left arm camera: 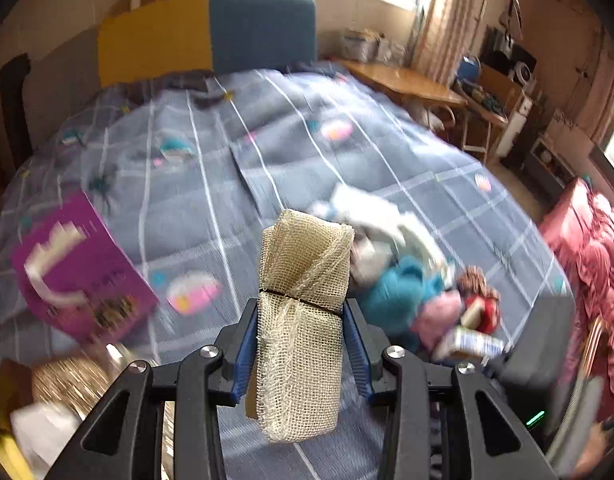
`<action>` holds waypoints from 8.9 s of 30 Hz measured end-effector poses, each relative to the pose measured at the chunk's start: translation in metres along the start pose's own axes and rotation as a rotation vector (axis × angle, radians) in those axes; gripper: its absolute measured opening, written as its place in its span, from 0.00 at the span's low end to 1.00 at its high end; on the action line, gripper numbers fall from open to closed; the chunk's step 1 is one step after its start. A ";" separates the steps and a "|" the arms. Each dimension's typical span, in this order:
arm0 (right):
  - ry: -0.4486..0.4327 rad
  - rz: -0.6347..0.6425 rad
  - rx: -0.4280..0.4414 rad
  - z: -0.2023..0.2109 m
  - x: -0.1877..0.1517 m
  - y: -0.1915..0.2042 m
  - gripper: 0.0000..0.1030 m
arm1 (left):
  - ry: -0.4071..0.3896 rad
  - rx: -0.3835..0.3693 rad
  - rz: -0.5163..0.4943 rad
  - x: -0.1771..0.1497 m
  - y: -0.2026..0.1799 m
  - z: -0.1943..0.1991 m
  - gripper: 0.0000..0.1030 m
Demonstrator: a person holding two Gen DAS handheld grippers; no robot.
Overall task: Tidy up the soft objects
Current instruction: 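Carry the cream roll into the gold tray while the right tool grasps the pink towel roll, then carry the pink towel roll into the gold tray and open the right tool, then move the left tool over the blue Tempo tissue pack, then grasp the Tempo pack with the left tool while the right tool grasps the red plush, then drop the Tempo pack into the gold tray while the right tool lifts the red plush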
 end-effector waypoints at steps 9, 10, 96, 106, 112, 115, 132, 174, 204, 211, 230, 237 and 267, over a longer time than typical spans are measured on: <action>0.059 -0.023 -0.011 -0.030 0.005 -0.018 0.52 | -0.261 0.239 0.257 0.053 0.167 0.107 0.39; 0.066 -0.029 -0.007 -0.032 0.005 -0.020 0.52 | -0.278 0.260 0.300 0.043 0.188 0.119 0.39; -0.301 0.318 0.404 0.117 0.090 0.387 0.77 | -0.290 0.402 0.601 -0.297 0.260 0.229 0.72; -0.465 0.245 0.304 0.140 0.064 0.313 0.80 | -0.302 0.411 0.481 -0.274 0.227 0.232 0.72; -0.512 0.166 0.249 0.144 0.053 0.266 0.82 | -0.306 0.393 0.392 -0.259 0.200 0.230 0.72; -0.521 0.127 0.207 0.143 0.049 0.241 0.83 | -0.302 0.379 0.349 -0.252 0.185 0.226 0.72; -0.432 -0.196 0.032 0.109 0.015 0.061 0.84 | -0.259 0.272 0.139 -0.208 0.109 0.193 0.72; -0.131 -0.722 0.271 0.053 -0.027 -0.133 0.89 | 0.014 -0.092 -0.154 -0.128 -0.044 0.028 0.72; -0.027 0.025 -0.131 0.015 0.007 -0.122 0.76 | 0.214 -0.293 -0.214 -0.156 -0.111 -0.071 0.71; 0.054 0.099 -0.148 -0.007 0.009 -0.113 0.27 | 0.145 -0.250 -0.169 -0.125 -0.090 -0.037 0.72; -0.025 -0.137 -0.067 0.020 -0.003 -0.125 0.18 | -0.308 0.256 0.211 0.037 0.180 0.121 0.71; -0.054 -0.176 -0.057 0.027 -0.009 -0.122 0.18 | -0.273 0.358 0.403 -0.087 0.267 0.162 0.72; -0.227 -0.353 0.062 0.074 0.098 -0.055 0.15 | -0.218 0.449 0.592 -0.301 0.273 0.197 0.82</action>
Point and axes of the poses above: each gripper's, at about its wrist camera, not at the fingertips, and z roughly against the way its jaws point, y to its left, x to its top, the point moved 6 cm from there along -z, roughly the way its jaws point, and after that the axes turned 9 degrees about -x, right-handed, at the moved point
